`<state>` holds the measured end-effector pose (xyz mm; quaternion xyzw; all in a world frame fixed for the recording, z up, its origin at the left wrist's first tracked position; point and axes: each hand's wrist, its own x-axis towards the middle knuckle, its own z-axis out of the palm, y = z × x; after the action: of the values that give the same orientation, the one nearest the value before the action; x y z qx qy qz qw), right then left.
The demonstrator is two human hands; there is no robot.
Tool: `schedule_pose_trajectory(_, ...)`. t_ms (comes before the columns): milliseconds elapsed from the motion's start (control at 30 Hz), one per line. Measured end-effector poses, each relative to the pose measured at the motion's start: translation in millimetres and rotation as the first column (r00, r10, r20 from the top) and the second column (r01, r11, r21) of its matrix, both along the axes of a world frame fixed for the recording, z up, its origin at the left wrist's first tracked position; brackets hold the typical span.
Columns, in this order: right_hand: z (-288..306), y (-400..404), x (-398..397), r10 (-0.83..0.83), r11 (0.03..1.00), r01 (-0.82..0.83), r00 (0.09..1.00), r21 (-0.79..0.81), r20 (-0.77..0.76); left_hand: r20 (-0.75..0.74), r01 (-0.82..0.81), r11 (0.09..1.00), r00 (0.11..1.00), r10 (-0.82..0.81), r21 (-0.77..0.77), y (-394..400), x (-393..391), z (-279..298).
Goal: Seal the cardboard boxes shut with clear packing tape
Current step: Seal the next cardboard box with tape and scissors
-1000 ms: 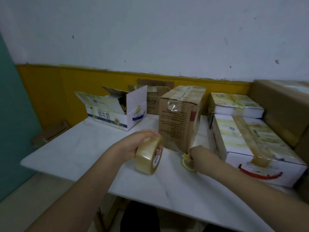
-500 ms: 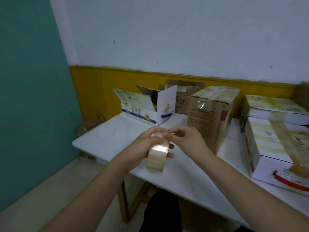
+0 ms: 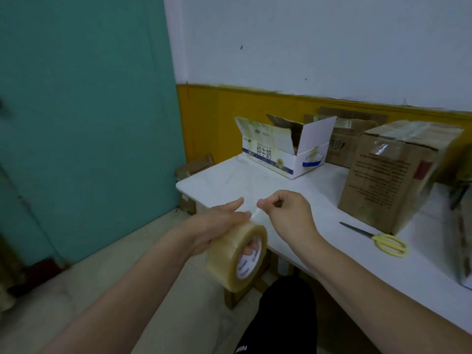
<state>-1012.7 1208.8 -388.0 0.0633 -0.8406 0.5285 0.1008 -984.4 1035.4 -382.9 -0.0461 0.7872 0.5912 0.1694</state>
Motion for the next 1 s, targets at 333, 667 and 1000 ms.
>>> schedule_pose_trajectory(333, -58.0, 13.1, -32.9, -0.136, 0.945, 0.101, 0.986, 0.310, 0.095, -0.133, -0.091, 0.940, 0.990, 0.050, -0.327, 36.0, -25.6, -71.3)
schedule_pose_trajectory(667, -81.5, 26.7, -41.0, -0.168, 0.667, 0.254, 0.967, 0.701, -0.191, -0.156, -0.164, 0.786, 0.984, 0.086, -0.596, 50.0, -55.4, -85.1)
schedule_pose_trajectory(1000, -32.1, 88.7, -33.8, -0.076, 0.864, 0.275, 0.899, 0.422, -0.432, -0.224, -0.163, 0.338, 0.963, -0.148, -0.927, 60.6, -61.7, -1.3)
